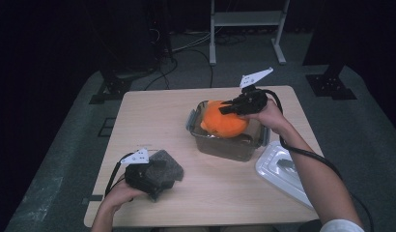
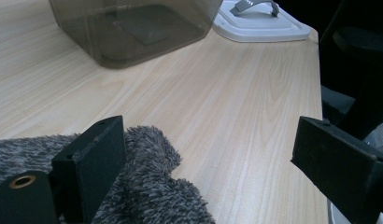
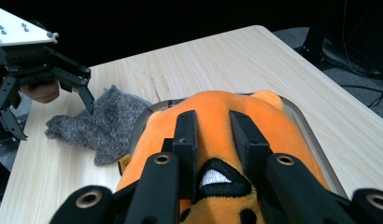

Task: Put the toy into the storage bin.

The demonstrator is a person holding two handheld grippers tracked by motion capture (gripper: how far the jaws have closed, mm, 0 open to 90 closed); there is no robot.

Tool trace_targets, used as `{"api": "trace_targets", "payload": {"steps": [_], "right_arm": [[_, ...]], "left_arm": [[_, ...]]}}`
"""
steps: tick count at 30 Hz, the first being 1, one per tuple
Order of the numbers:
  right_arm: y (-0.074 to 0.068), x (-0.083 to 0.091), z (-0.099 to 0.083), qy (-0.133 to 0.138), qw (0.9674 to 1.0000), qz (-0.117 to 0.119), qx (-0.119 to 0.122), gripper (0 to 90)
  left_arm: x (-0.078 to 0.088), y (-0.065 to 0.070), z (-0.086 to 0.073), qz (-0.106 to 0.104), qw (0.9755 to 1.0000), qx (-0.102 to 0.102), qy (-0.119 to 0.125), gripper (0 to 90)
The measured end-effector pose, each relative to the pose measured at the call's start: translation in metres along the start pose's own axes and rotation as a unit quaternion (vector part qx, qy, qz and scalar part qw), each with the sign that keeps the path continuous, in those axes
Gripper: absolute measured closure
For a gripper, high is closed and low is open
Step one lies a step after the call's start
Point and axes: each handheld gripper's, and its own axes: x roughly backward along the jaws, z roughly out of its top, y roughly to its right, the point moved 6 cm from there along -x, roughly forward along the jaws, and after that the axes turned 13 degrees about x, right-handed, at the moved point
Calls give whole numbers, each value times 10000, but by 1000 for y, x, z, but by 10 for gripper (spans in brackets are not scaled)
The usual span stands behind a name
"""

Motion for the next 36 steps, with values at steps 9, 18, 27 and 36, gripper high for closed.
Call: {"api": "trace_targets", "payload": {"steps": [9, 18, 27, 36], "right_arm": [[3, -6, -5, -50, 10000, 3, -42, 729], [5, -10, -11, -100, 9999, 1, -94, 728], [6, -17, -17, -180, 9997, 22, -131, 727], [6, -25, -23, -290, 9994, 68, -158, 726]], "left_arm": [[1, 0, 0, 0, 10000, 25, 19, 90], [0, 1, 0, -11, 10000, 32, 9, 90], [0, 1, 0, -23, 10000, 17, 4, 90], [0, 1, 0, -34, 10000, 27, 5, 90]]}}
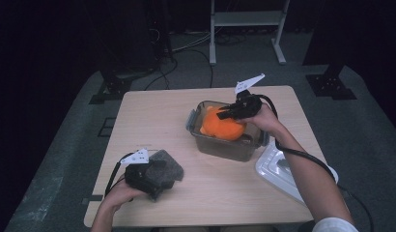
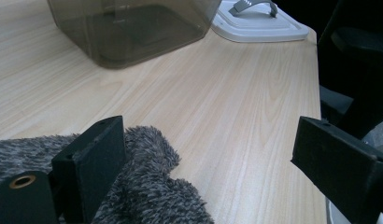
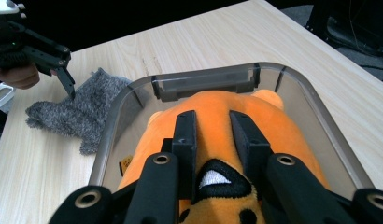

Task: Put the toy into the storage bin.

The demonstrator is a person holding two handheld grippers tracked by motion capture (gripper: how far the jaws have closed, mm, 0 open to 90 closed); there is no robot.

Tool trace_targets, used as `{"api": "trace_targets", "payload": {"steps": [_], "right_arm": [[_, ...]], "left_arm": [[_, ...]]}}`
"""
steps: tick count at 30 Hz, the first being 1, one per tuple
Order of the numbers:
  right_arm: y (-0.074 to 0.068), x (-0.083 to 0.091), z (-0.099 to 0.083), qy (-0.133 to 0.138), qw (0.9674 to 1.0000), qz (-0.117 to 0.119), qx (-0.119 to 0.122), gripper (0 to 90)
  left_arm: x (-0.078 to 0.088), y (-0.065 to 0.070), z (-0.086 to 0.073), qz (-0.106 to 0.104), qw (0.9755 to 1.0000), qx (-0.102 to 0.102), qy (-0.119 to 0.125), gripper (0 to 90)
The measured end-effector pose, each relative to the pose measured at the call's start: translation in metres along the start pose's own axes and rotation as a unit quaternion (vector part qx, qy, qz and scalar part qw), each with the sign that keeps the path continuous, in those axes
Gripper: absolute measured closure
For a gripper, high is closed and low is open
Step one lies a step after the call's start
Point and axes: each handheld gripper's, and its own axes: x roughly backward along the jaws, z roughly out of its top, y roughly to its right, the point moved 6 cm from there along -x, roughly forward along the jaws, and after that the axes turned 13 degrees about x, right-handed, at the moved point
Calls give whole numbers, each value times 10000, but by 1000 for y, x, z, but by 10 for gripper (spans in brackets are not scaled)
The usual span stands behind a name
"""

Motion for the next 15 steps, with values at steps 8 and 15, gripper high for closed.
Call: {"api": "trace_targets", "payload": {"steps": [8, 15], "right_arm": [[-1, -7, -3, -104, 9999, 46, -1, 724], [-2, -13, -6, -132, 9998, 110, -25, 723]], "left_arm": [[0, 0, 0, -1, 10000, 1, 0, 90], [1, 0, 0, 6, 10000, -3, 13, 90]]}}
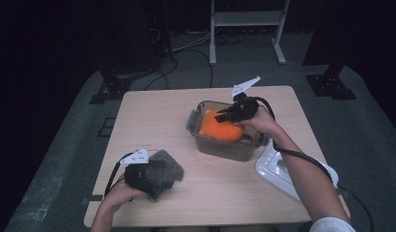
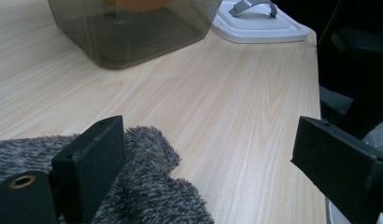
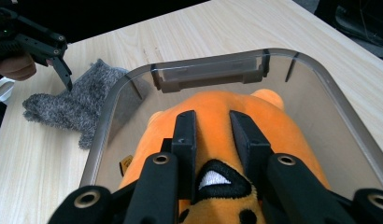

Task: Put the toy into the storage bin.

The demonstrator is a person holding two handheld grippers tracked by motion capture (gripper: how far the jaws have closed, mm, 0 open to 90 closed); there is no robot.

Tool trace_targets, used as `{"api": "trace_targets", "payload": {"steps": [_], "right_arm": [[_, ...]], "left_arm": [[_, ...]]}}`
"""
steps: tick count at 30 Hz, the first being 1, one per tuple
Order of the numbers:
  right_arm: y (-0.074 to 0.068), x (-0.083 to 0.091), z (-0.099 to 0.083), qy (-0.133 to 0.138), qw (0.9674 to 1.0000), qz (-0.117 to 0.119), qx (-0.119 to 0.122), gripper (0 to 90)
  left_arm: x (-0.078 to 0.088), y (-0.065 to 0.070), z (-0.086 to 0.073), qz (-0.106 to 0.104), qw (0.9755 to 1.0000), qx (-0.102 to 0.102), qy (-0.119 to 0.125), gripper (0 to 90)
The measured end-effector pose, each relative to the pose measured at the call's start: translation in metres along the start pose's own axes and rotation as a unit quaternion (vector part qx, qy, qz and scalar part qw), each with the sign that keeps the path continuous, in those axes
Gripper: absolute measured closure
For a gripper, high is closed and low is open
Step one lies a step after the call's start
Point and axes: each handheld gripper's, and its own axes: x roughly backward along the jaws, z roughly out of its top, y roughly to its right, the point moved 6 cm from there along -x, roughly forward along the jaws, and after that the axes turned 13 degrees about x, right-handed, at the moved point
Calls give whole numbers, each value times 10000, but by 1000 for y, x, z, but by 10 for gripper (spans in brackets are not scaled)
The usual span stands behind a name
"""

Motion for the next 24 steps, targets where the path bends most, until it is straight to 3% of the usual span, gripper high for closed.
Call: {"api": "trace_targets", "payload": {"steps": [24], "right_arm": [[-3, -9, -4, -162, 9998, 78, -40, 707]], "left_arm": [[1, 0, 0, 6, 10000, -15, -4, 89]]}}
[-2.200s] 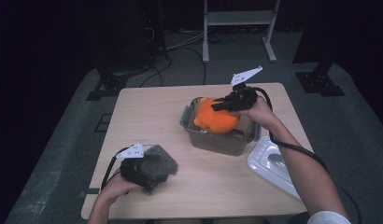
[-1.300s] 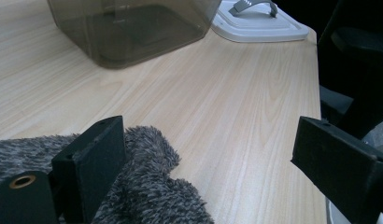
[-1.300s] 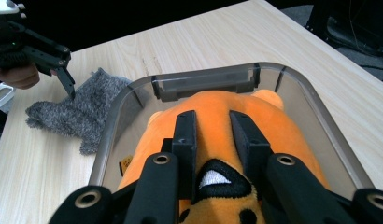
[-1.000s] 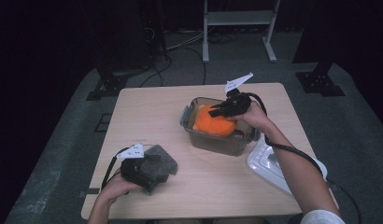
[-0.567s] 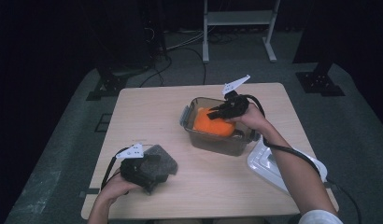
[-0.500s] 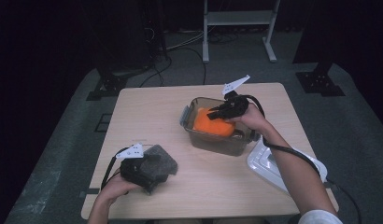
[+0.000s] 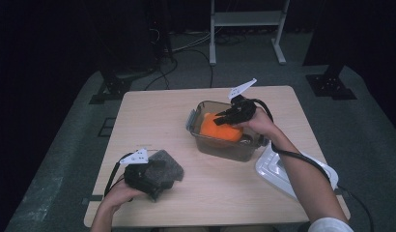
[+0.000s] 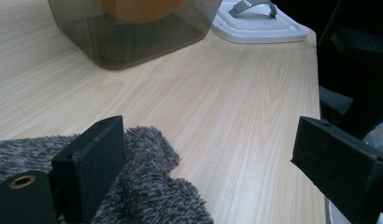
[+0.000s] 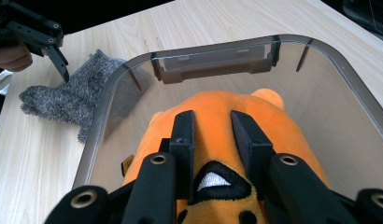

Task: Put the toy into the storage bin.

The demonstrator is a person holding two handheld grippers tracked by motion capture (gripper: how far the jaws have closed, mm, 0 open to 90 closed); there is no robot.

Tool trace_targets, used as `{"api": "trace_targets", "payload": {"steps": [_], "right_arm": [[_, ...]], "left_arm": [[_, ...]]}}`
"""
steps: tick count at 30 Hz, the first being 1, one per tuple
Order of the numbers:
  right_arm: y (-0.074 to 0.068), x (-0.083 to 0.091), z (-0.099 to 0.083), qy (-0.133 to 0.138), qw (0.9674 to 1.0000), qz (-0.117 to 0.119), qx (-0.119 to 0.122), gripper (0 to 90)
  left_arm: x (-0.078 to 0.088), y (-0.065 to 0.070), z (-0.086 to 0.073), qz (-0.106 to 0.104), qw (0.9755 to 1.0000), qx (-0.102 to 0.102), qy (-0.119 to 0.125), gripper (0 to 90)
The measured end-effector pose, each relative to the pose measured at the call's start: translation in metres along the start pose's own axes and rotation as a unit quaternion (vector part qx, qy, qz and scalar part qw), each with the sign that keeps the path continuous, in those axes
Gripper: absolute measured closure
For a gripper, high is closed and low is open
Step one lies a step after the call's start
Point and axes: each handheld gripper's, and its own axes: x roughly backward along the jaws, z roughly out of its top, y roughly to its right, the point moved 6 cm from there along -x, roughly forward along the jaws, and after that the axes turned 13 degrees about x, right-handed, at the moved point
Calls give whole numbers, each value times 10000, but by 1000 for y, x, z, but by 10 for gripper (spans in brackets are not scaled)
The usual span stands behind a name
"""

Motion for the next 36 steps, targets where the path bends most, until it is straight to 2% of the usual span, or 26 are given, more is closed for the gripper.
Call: {"api": "trace_targets", "payload": {"steps": [24, 36], "right_arm": [[-1, -3, -1, -210, 9998, 59, -10, 664], [-6, -8, -4, -481, 9987, 117, 116, 645]], "left_arm": [[0, 0, 0, -3, 10000, -7, -5, 89], [0, 1, 0, 0, 10000, -17, -9, 89]]}}
